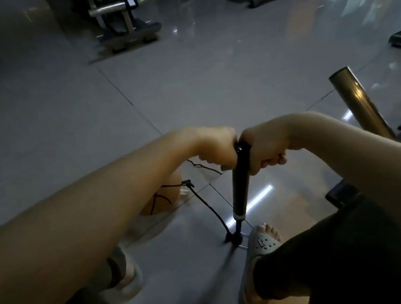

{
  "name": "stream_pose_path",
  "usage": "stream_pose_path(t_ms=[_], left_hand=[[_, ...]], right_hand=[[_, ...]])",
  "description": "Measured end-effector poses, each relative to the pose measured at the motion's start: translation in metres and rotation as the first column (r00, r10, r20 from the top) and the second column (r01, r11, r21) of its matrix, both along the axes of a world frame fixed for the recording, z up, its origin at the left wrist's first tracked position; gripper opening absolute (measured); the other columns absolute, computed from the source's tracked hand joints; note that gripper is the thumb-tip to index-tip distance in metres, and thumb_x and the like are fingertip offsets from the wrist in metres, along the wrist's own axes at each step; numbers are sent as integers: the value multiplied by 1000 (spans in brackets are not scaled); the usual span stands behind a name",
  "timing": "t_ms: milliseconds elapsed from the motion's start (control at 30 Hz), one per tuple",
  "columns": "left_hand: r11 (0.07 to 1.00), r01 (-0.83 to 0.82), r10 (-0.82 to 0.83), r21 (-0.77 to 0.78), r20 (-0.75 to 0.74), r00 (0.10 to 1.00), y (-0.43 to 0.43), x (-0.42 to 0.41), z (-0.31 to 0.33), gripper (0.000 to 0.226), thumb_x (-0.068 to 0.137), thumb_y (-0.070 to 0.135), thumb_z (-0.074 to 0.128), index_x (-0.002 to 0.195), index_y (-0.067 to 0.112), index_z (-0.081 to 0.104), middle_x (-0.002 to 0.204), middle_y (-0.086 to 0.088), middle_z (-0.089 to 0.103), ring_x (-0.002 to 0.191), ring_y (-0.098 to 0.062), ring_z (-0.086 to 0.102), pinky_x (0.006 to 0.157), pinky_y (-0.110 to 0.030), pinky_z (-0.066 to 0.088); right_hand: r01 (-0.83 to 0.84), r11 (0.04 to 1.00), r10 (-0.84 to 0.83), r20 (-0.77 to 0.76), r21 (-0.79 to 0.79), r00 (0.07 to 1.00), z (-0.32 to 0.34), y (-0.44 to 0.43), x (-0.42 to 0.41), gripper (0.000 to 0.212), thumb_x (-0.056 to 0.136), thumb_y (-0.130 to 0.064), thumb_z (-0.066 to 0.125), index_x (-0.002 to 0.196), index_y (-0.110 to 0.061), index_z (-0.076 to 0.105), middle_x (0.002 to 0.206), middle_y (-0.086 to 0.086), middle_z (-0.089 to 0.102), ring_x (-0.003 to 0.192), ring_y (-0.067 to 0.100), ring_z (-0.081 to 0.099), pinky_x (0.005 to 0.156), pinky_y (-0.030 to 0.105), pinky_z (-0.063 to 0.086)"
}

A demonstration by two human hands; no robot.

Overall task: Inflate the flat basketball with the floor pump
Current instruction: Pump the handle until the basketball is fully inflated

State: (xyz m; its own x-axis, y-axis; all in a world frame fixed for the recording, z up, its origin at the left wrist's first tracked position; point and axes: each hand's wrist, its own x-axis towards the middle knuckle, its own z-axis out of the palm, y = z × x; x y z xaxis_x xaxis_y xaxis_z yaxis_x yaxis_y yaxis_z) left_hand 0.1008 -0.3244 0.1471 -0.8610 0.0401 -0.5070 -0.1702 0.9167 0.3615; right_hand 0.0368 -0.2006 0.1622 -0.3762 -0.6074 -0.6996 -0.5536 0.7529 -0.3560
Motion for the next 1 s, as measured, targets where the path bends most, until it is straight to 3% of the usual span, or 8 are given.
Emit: stream_pose_path(t_ms=[100,200,333,433,633,733,833,1000], left_hand=[[1000,1,-1,6,-24,1000,9,3,-34,23,78,2,66,62,14,57,58,0,52,52,-17,49,46,-22,37],[999,38,-38,13,-15,999,9,3,-84,35,83,6,65,56,21,49,54,3,47,47,-13,42,45,-23,33],[999,44,-43,18,-51,998,14,3,-136,27,84,12,62,61,18,50,57,0,50,49,-15,46,45,-25,33],[999,29,-30,-23,-54,998,21,8,-166,17,80,14,60,66,17,53,62,-2,55,53,-18,52,46,-25,35],[998,-14,12,-53,-37,999,25,23,-163,24,82,14,61,64,20,47,62,-1,52,56,-21,53,48,-27,36],[999,3,-2,-35,23,1000,26,24,-148,24,83,11,61,63,18,50,61,-1,51,52,-16,47,46,-25,32],[999,35,-34,-26,24,999,27,25,-109,21,82,9,62,63,15,55,58,0,51,50,-15,45,47,-25,34],[1000,27,-27,-14,-26,999,11,8,-24,5,74,5,68,77,9,69,68,-2,60,61,-18,55,55,-27,43]], right_hand=[[8,998,-4,-67,57,998,-35,0,4,21,79,-2,66,99,5,68,66,10,55,45,17,46,41,24,40],[38,999,-37,-112,5,993,-92,0,13,17,75,-3,64,89,4,71,70,20,65,51,27,58,45,29,48],[99,994,-103,-76,-50,992,-152,11,7,13,76,-7,62,85,-3,70,85,18,73,80,33,71,76,45,60],[91,995,-92,-39,-35,995,-182,15,5,12,82,-8,63,92,-4,67,92,17,71,88,30,69,79,40,56],[26,1000,-25,-94,9,995,-182,12,21,19,88,-12,62,105,-5,66,95,12,66,86,24,64,89,37,55],[16,994,-9,-66,104,998,-167,12,26,19,87,-8,63,103,1,67,83,13,63,67,22,59,70,35,56],[-10,995,14,-34,98,999,-124,16,26,15,84,-4,61,93,6,68,69,13,57,51,22,50,45,28,44],[73,996,-74,-23,-49,997,-26,12,15,8,77,1,61,83,0,65,54,3,48,42,16,38,41,22,34]])
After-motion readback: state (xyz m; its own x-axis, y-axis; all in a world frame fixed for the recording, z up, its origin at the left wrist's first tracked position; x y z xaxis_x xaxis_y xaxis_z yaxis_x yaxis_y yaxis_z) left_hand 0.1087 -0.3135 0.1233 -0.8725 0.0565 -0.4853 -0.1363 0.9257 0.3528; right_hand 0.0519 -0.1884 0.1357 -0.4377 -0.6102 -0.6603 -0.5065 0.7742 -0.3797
